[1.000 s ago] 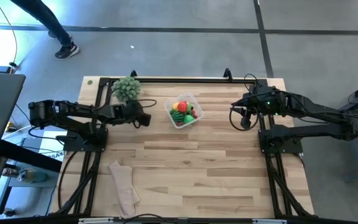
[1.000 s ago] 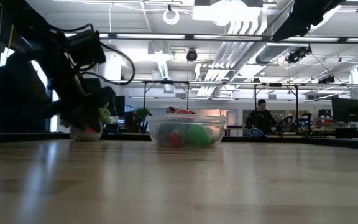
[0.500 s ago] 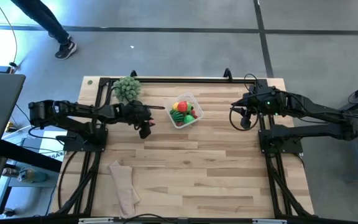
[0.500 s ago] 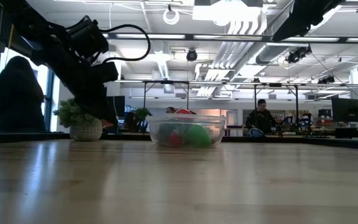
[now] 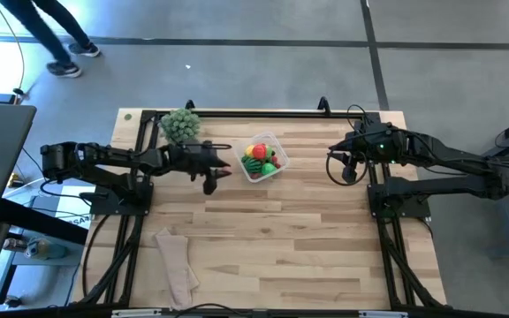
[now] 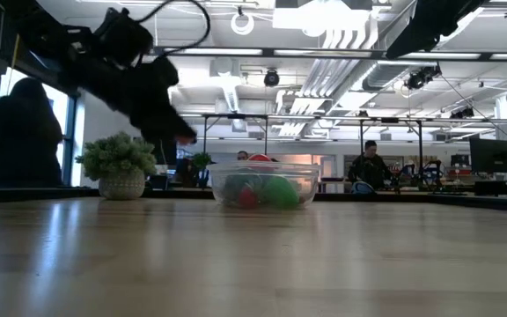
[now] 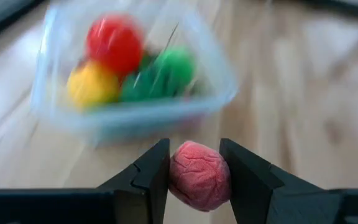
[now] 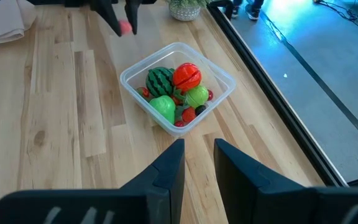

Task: Pick and placing Produce into tupperware
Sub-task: Put the pink peach into the transparent container

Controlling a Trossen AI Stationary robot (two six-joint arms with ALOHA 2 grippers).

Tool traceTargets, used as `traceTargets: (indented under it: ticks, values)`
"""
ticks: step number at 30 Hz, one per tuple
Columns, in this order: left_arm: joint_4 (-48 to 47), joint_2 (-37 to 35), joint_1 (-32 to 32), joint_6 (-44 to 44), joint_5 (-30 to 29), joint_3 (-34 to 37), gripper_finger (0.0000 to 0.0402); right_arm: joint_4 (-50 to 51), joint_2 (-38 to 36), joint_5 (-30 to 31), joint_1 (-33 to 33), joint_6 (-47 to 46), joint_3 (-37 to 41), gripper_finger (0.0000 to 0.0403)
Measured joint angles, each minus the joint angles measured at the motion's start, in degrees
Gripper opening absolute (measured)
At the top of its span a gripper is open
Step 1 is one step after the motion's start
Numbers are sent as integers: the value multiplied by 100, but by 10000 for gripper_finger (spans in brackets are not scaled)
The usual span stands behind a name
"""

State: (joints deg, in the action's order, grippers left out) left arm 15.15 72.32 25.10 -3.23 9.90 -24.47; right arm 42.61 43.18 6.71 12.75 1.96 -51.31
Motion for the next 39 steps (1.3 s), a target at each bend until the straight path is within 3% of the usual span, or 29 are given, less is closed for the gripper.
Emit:
traceTargets:
  ticks: [6,11,19,26,32,39]
  values:
    - [1168,0,0,-171,482,-265,127,0,0,1,0,0,0,76]
    - [1099,0,0,-173,804,-1076,127,0,0,-1,-1,1,-2,76]
    - [-668,233,0,137,860,-2814,127,1,0,-1,-2,0,-1,76]
    - [-2145,1403,0,559,698,-4051,127,0,0,1,0,1,-1,76]
    - [-3259,2382,0,911,166,-4534,127,0,0,-1,0,0,0,76]
    - [-3772,2824,0,1077,-816,-4572,127,0,-1,1,0,0,-1,76]
